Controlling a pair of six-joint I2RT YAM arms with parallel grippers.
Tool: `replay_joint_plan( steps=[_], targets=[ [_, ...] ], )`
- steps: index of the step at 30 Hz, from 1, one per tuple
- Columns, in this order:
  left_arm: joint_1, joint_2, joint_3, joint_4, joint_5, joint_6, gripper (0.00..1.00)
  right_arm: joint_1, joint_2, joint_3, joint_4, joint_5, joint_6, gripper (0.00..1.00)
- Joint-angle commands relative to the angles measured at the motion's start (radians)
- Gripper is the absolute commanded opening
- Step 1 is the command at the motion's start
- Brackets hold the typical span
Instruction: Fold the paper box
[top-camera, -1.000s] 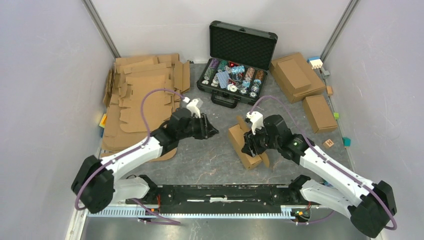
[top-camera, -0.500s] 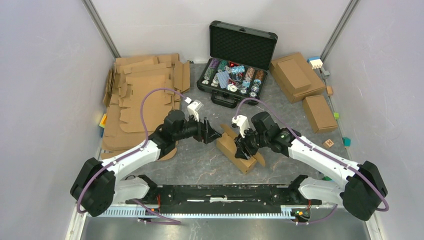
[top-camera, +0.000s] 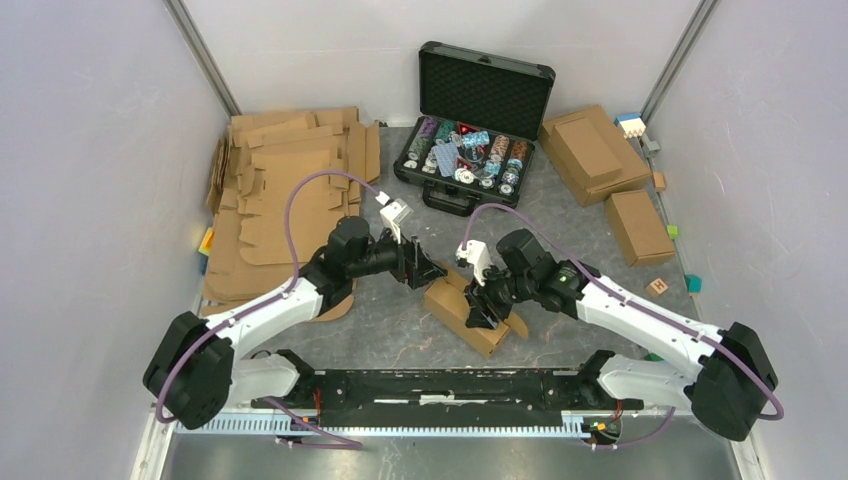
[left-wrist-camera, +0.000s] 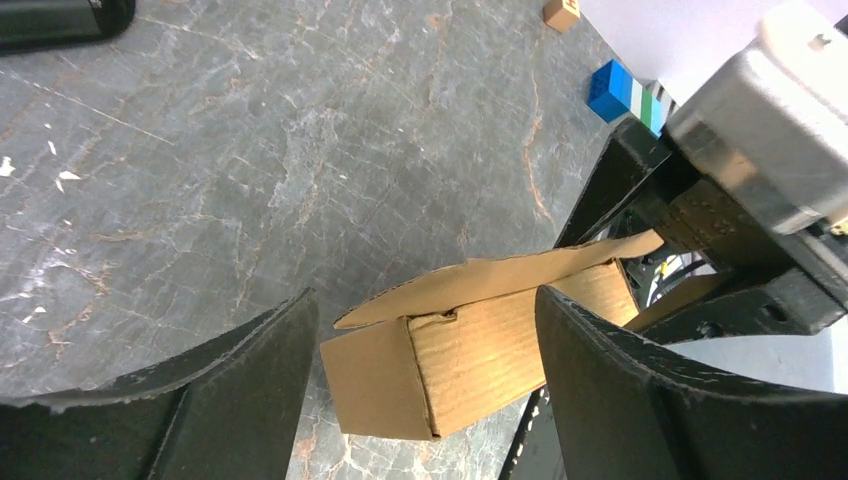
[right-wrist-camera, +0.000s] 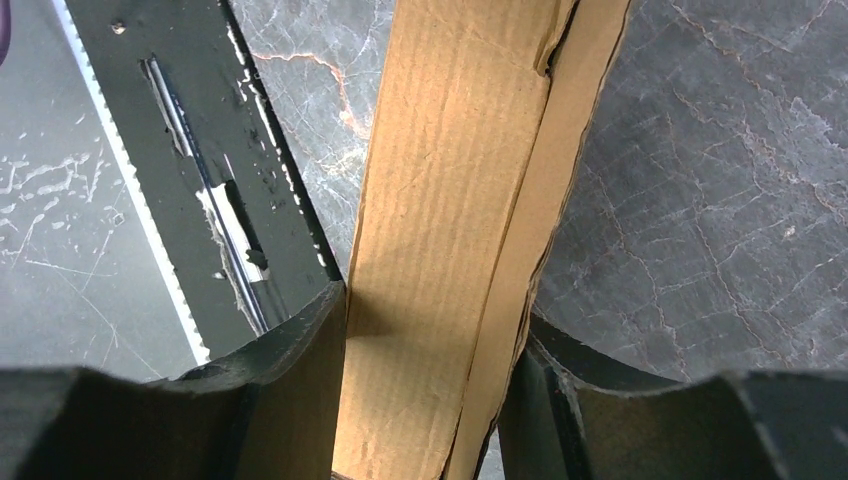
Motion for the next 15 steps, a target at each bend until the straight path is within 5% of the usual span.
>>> replay_joint_plan(
  steps=[1, 9, 15],
  targets=[
    [0.004, 0.03, 0.029, 0.03, 0.075, 0.042, 0.83, 0.006, -0.041, 0.023, 0.003, -0.016, -0.011, 0.48],
    [0.001, 0.042, 0.024, 0.025, 0.105, 0.031, 0.69, 0.006, -0.018, 0.043, -0.006, 0.017, -0.003, 0.49],
    [-0.003, 0.0, 0.0, 0.046, 0.094, 0.037, 0.38, 0.006, 0.005, 0.048, -0.005, 0.031, -0.003, 0.49]
  ],
)
